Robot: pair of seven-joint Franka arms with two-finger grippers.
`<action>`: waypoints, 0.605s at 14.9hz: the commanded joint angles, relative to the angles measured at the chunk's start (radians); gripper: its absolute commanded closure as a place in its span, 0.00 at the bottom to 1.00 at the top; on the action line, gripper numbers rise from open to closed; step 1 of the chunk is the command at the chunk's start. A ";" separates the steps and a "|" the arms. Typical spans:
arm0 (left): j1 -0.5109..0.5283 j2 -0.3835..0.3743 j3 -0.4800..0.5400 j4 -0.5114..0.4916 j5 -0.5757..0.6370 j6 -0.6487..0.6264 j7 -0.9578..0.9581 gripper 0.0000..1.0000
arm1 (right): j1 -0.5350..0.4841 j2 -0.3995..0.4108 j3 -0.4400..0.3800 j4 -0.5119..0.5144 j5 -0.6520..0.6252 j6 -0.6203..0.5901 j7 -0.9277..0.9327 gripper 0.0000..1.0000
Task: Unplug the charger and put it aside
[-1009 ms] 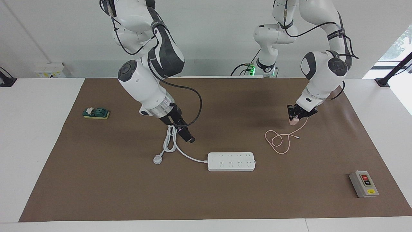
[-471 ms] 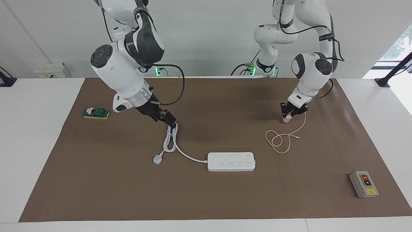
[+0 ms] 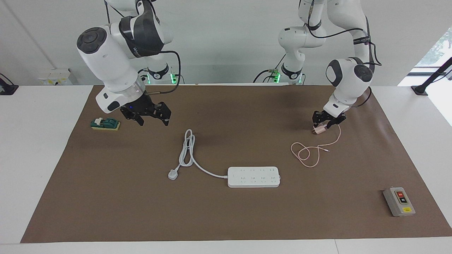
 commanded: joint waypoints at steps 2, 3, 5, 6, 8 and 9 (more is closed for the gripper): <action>0.049 -0.015 -0.004 0.052 -0.010 -0.008 0.035 0.00 | -0.061 -0.057 0.009 -0.020 -0.064 -0.051 -0.218 0.00; 0.048 -0.014 -0.004 0.099 -0.010 -0.056 0.025 0.00 | -0.076 -0.074 0.009 -0.022 -0.073 -0.057 -0.284 0.00; 0.042 -0.012 -0.004 0.213 -0.010 -0.181 0.006 0.00 | -0.085 -0.115 0.010 -0.040 -0.131 -0.067 -0.367 0.00; 0.037 -0.012 -0.004 0.268 -0.010 -0.240 -0.004 0.00 | -0.085 -0.129 0.012 -0.042 -0.148 -0.088 -0.379 0.00; 0.034 -0.014 -0.012 0.335 -0.010 -0.307 -0.058 0.00 | -0.088 -0.149 0.012 -0.042 -0.151 -0.106 -0.385 0.00; 0.033 -0.015 -0.018 0.371 -0.009 -0.349 -0.090 0.00 | -0.090 -0.155 0.010 -0.042 -0.151 -0.108 -0.390 0.00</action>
